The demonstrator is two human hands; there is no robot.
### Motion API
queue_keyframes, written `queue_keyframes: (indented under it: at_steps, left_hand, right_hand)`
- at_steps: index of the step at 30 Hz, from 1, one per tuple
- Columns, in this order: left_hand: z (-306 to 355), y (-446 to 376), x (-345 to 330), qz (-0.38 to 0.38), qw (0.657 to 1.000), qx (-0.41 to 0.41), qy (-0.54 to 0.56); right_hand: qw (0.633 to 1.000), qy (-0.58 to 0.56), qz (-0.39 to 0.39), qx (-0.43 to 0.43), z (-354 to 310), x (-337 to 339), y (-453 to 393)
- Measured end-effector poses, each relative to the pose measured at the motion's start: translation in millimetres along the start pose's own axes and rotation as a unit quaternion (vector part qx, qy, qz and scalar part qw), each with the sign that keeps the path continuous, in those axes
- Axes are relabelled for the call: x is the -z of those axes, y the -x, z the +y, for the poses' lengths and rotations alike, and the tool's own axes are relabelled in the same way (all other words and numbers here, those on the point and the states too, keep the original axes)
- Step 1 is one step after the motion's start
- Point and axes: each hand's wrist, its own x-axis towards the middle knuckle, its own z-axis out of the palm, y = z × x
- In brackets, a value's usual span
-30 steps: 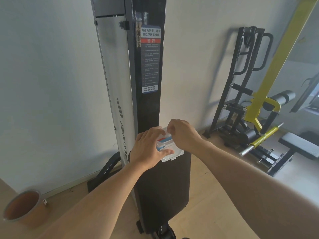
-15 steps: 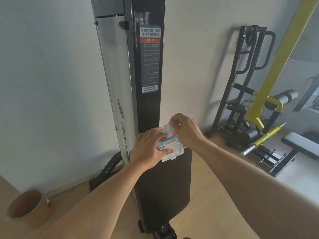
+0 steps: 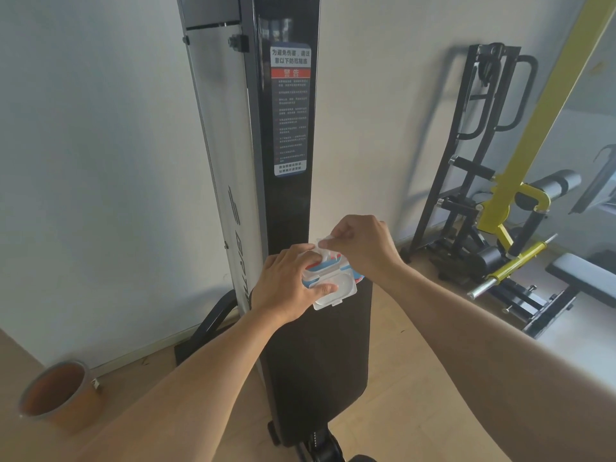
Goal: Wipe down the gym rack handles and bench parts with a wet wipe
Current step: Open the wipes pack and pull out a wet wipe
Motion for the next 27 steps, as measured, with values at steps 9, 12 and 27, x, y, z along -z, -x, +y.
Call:
queue_keyframes:
  at_steps: [9,12,27]
  left_hand:
    - [2,0,0,0.004,1.000,0.016,0.004]
    - [1,0,0,0.005,1.000,0.007,0.001]
    - [2,0,2,0.002,1.000,0.014,-0.006]
  right_hand:
    - [0.999,-0.050,0.007,0.003,-2,6,-6]
    - [0.999,0.000,-0.032,-0.022,-1,3,-9]
    - [0.993,0.092,0.066,0.024,-17,11,1]
